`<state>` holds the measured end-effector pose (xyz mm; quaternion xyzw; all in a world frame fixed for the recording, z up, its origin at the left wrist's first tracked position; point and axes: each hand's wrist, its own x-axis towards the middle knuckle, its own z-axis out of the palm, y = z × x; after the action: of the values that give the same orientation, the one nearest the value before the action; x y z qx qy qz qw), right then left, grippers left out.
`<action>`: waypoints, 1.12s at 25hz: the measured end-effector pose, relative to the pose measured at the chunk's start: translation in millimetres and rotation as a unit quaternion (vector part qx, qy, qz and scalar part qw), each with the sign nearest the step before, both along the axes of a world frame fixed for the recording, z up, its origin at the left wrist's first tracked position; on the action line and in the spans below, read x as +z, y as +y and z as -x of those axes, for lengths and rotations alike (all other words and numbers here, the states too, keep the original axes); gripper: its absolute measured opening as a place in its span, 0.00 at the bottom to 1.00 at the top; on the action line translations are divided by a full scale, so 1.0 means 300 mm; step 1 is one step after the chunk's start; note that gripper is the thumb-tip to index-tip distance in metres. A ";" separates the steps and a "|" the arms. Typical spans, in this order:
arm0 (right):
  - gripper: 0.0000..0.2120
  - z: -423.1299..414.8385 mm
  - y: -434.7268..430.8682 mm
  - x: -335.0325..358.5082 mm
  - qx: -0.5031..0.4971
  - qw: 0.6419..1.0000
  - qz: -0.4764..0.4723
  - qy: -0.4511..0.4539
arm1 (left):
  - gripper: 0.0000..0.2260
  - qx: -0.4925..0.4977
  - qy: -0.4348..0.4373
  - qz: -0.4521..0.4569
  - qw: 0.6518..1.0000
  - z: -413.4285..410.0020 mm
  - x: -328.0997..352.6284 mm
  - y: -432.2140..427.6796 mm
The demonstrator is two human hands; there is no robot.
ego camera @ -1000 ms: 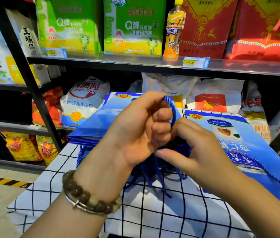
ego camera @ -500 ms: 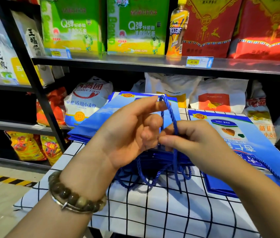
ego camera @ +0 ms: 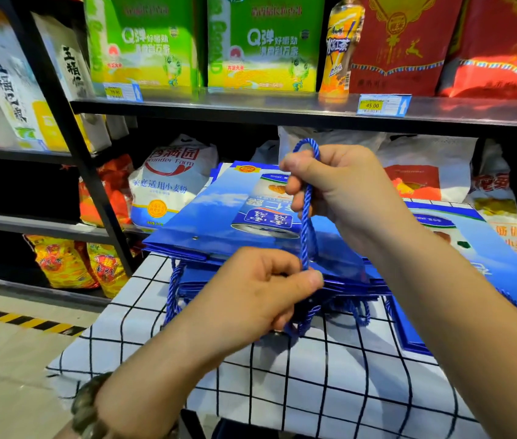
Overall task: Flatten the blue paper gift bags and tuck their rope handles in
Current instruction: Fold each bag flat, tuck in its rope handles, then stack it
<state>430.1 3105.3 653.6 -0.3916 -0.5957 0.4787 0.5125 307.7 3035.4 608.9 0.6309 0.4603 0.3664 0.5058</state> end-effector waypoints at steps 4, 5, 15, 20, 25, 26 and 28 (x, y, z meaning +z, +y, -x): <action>0.13 0.022 0.006 0.002 0.084 0.991 0.028 -0.103 | 0.11 0.073 0.016 -0.055 0.996 0.092 0.048 0.022; 0.17 0.026 0.000 -0.001 0.130 0.981 0.045 -0.136 | 0.12 0.087 0.017 -0.069 0.994 0.123 0.068 0.033; 0.03 0.125 0.005 -0.026 0.195 0.975 0.060 -0.090 | 0.16 0.053 -0.102 0.022 0.993 0.216 0.097 0.133; 0.08 0.120 0.030 -0.015 0.120 0.985 0.037 -0.114 | 0.11 0.189 0.214 -0.207 0.936 0.308 0.090 0.156; 0.08 0.128 0.030 -0.017 0.083 0.978 0.027 -0.190 | 0.34 0.079 0.347 -0.098 0.929 0.388 0.026 0.148; 0.08 0.129 0.028 -0.018 0.078 0.975 0.023 -0.208 | 0.34 0.077 0.345 -0.108 0.929 0.379 0.019 0.143; 0.08 0.124 0.022 -0.021 0.078 0.970 0.017 -0.229 | 0.30 0.080 0.360 -0.136 0.919 0.353 0.019 0.130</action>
<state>393.0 3112.0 647.3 -0.4520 -0.7178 0.4247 0.3164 201.9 3074.5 614.6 0.7442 0.6059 0.2127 0.1840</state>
